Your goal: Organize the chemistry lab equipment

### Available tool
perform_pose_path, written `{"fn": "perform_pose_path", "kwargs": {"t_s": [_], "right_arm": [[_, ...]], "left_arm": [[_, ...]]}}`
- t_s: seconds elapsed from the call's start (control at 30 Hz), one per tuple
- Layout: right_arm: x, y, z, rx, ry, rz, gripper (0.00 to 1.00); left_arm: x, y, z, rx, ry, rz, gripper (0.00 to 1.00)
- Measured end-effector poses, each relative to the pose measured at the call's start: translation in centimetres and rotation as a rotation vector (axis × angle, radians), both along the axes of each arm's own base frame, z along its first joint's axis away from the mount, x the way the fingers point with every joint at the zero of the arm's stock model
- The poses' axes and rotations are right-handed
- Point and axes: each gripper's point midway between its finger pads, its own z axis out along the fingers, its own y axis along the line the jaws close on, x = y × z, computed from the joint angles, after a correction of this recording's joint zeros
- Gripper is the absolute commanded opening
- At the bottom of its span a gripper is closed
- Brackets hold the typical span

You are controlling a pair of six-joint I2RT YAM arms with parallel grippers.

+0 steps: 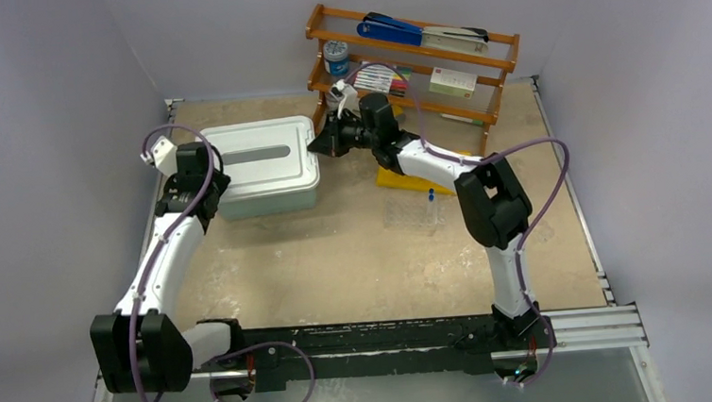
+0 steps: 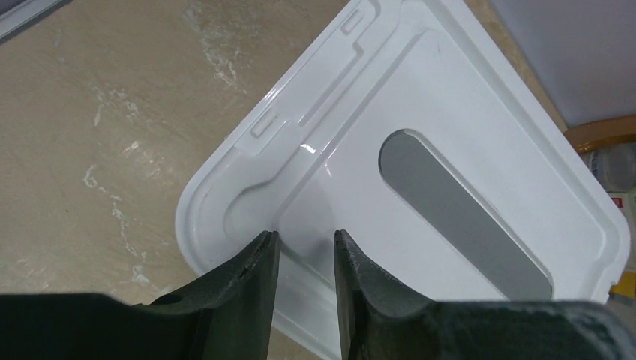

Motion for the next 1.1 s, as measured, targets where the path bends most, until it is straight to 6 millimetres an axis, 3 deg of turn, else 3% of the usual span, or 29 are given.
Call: {"fn": "perform_pose_path", "kwargs": {"t_s": [0.13, 0.27, 0.37, 0.47, 0.57, 0.67, 0.73, 0.8, 0.9, 1.0, 1.1], "right_arm": [[-0.7, -0.8, 1.3, -0.006, -0.01, -0.009, 0.15], [-1.4, -2.6, 5.2, 0.014, -0.067, -0.046, 0.16], [-1.5, -4.9, 8.7, 0.04, -0.131, -0.099, 0.17], [-1.2, -7.0, 10.6, 0.046, -0.179, -0.156, 0.2], [-0.6, -8.7, 10.7, 0.02, -0.202, -0.214, 0.24], [-0.3, -9.8, 9.0, -0.038, -0.205, -0.259, 0.3], [-0.3, -10.5, 7.8, -0.078, -0.203, -0.286, 0.42], [-0.6, -11.4, 6.5, -0.122, -0.199, -0.313, 0.65], [-1.3, -13.0, 5.5, -0.172, -0.207, -0.355, 0.8], [-1.9, -14.4, 5.6, -0.205, -0.219, -0.393, 0.9], [-2.3, -15.7, 6.5, -0.221, -0.237, -0.443, 0.99]], "left_arm": [[1.7, 0.4, -1.1, 0.014, 0.019, 0.017, 0.33], [3.4, 0.7, -1.2, 0.017, -0.009, 0.032, 0.34], [3.6, 0.9, -1.3, 0.014, -0.049, 0.044, 0.37], [2.9, 0.9, -0.9, 0.011, -0.1, 0.045, 0.39], [1.9, 0.7, -0.2, 0.012, -0.106, 0.029, 0.45], [1.2, 0.2, 1.7, 0.009, -0.141, -0.013, 0.58], [0.9, -0.2, 3.7, 0.005, -0.187, -0.041, 0.62], [0.3, -0.5, 6.7, 0.008, -0.261, -0.07, 0.65], [-0.7, -0.6, 10.5, 0.032, -0.352, -0.094, 0.68], [-1.3, -0.5, 12.4, 0.061, -0.391, -0.108, 0.7], [-1.6, -0.3, 12.3, 0.087, -0.374, -0.112, 0.72]]}}
